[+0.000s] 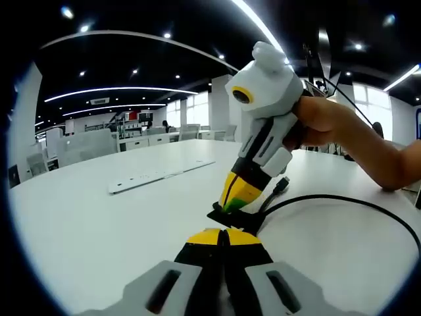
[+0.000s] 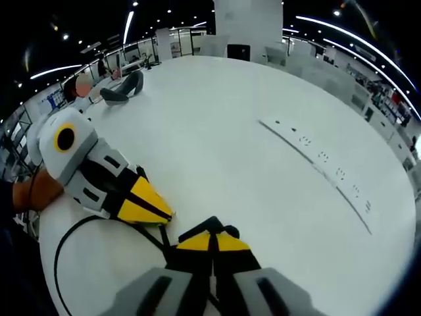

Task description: Find the charging cable on the desk, coil it up and secure with Velcro.

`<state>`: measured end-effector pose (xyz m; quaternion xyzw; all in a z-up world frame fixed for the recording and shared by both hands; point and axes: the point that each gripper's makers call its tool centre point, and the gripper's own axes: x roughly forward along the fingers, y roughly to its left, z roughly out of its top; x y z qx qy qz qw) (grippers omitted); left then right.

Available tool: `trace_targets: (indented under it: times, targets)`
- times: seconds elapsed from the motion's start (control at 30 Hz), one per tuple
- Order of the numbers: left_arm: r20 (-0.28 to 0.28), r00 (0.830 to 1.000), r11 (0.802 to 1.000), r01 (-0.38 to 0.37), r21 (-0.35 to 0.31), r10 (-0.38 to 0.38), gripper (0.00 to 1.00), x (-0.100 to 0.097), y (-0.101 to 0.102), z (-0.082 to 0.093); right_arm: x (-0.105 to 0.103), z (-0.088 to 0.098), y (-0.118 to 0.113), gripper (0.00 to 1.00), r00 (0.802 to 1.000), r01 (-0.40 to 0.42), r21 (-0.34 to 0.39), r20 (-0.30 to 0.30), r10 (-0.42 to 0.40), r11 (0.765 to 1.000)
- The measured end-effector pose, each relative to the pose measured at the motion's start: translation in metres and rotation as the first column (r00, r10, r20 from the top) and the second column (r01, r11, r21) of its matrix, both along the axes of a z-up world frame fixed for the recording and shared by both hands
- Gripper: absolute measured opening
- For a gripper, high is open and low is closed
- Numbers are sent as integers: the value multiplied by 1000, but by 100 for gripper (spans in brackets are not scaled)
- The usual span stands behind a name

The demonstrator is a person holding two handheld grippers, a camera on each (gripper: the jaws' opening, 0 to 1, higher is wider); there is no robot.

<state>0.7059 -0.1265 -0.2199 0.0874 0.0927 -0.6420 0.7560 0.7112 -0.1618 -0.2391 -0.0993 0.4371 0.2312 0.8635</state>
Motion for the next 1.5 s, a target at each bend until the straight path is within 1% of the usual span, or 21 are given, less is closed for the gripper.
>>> trace_targets:
  times: [0.03,0.07,0.17,0.27,0.37,0.4,0.43,0.5,0.6,0.63,0.67,0.87,1.0,1.07,1.1,1.13,1.17,1.2,1.3,1.4,1.5]
  targets:
    - [0,1000,1000,0,0,0,2,0,0,0,0,0,0,2,1000,1,0,0,-1,1000]
    - [0,1000,1000,0,0,0,2,0,0,0,1,0,0,2,1000,24,4,-1,-24,1000]
    - [0,1000,1000,1,-1,-1,2,0,0,0,5,0,-2,2,998,61,-21,19,-61,998]
    - [1,1000,1000,1,-1,-1,2,0,0,0,4,1,-2,2,998,62,-31,20,-61,998]
    - [1,1000,1000,1,-1,-1,2,0,-1,0,4,1,-3,2,997,78,-13,12,-78,997]
    - [1,1000,1000,1,-1,-1,2,0,-1,0,2,1,-3,2,995,102,-11,-8,-102,995]
    - [2,1000,1000,1,-1,-1,2,0,-1,0,-3,1,-2,2,993,108,-7,-44,-109,994]
    - [2,1000,1000,2,-1,-2,2,-1,-1,1,-11,2,7,2,993,82,27,-87,-79,996]
    - [2,1000,1000,2,-1,-2,2,-1,-1,1,-19,2,13,2,990,61,37,-133,-55,997]
    - [3,1000,1000,2,-1,-2,2,-1,-1,1,-22,-1,13,2,987,58,22,-150,-54,998]
    - [2,1000,1000,2,-1,-2,2,-1,-1,1,-20,0,13,2,991,52,20,-128,-49,998]
    - [3,1000,1000,2,-1,-2,2,-1,-2,1,-19,0,11,2,991,52,-6,-126,-52,999]
    - [4,1000,1000,3,-1,-3,2,-1,-2,0,-21,3,11,2,990,52,-10,-132,-53,999]
    - [3,1000,1000,3,-1,-3,2,-1,-2,0,-25,6,14,2,990,35,-5,-137,-36,999]
    - [4,1000,1000,3,-1,-3,2,-2,-2,0,-26,4,14,2,990,30,-21,-139,-32,999]
    - [4,1000,1000,4,-1,-4,2,-2,-2,0,-24,-2,8,2,990,34,-67,-135,-42,997]
    - [4,1000,1000,3,-1,-3,2,-2,-2,0,-18,-2,14,2,994,28,-39,-103,-32,999]
    - [3,1000,1000,4,-1,-4,2,-2,-2,0,-21,-4,12,2,991,35,-52,-124,-41,998]
    - [4,1000,1000,4,-1,-4,2,-2,-2,0,-20,-2,10,2,992,32,-57,-118,-38,998]
    - [3,1000,1000,4,-1,-4,2,-2,-1,0,-19,-1,4,2,993,39,-92,-112,-49,995]
    - [3,1000,1000,4,-1,-4,2,-2,-1,-1,-15,-5,4,2,992,49,-46,-114,-54,998]
